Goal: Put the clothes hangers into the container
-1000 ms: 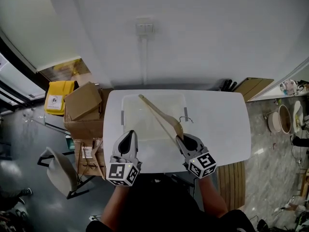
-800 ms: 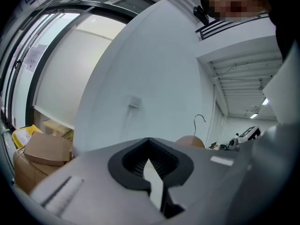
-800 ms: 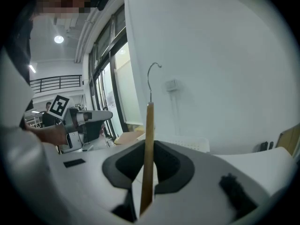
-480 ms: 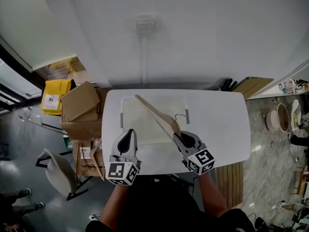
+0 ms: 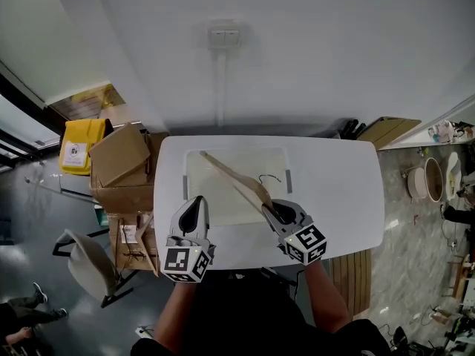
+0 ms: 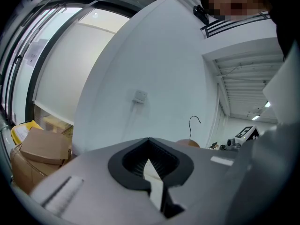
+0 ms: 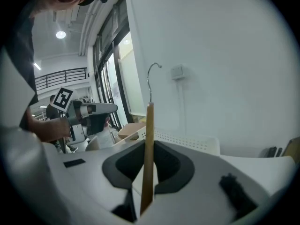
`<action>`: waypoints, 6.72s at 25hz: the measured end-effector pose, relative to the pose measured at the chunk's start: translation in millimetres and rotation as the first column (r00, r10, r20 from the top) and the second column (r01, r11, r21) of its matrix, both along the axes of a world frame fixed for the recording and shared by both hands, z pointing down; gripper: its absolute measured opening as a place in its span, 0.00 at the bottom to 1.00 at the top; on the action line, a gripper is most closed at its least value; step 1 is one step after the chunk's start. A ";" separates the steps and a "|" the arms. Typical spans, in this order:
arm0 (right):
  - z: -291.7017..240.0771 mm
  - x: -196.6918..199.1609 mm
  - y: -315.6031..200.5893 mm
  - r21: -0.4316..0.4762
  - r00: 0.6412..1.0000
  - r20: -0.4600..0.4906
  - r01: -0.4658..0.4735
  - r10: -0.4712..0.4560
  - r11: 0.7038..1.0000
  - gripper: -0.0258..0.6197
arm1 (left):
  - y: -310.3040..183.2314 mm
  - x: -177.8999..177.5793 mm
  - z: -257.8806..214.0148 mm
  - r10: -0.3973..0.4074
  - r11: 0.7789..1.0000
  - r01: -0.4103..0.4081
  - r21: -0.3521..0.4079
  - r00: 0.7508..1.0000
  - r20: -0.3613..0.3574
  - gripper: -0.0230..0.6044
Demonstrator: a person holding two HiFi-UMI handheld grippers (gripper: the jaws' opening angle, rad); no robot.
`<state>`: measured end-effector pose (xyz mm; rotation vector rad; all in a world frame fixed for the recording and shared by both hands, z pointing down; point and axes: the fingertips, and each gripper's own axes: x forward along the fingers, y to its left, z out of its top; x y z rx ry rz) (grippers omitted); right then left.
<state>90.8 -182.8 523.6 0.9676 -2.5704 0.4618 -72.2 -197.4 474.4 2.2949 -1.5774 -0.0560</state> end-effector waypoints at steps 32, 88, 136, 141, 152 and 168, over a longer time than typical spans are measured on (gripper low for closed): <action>27.3 -35.2 -27.2 -0.121 0.977 -0.153 0.128 -0.146 0.984 0.13 | -17.8 -21.2 17.2 -0.016 0.999 0.016 -0.035 1.000 -0.009 0.05; 95.6 -50.8 -54.1 -0.219 0.916 -0.333 0.156 -0.225 0.963 0.13 | -26.7 -34.1 57.1 -0.006 0.993 0.008 -0.117 1.000 0.021 0.05; 112.6 -78.0 -8.3 -0.153 0.745 -0.519 0.402 -0.419 0.903 0.16 | 26.9 -47.9 45.2 -0.034 0.996 0.033 -0.089 0.999 -0.011 0.05; 116.6 -78.5 -2.2 -0.168 0.724 -0.523 0.430 -0.450 0.887 0.18 | 31.1 -47.2 44.7 -0.034 0.996 0.033 -0.088 0.999 -0.015 0.05; 123.8 -82.3 6.0 -0.210 0.685 -0.527 0.469 -0.503 0.858 0.19 | 37.9 -50.8 41.8 -0.036 0.996 0.035 -0.085 0.999 -0.013 0.05; 138.1 -82.6 18.3 -0.300 0.612 -0.529 0.513 -0.588 0.804 0.21 | 48.6 -54.4 43.3 -0.037 0.996 0.036 -0.084 0.999 -0.018 0.05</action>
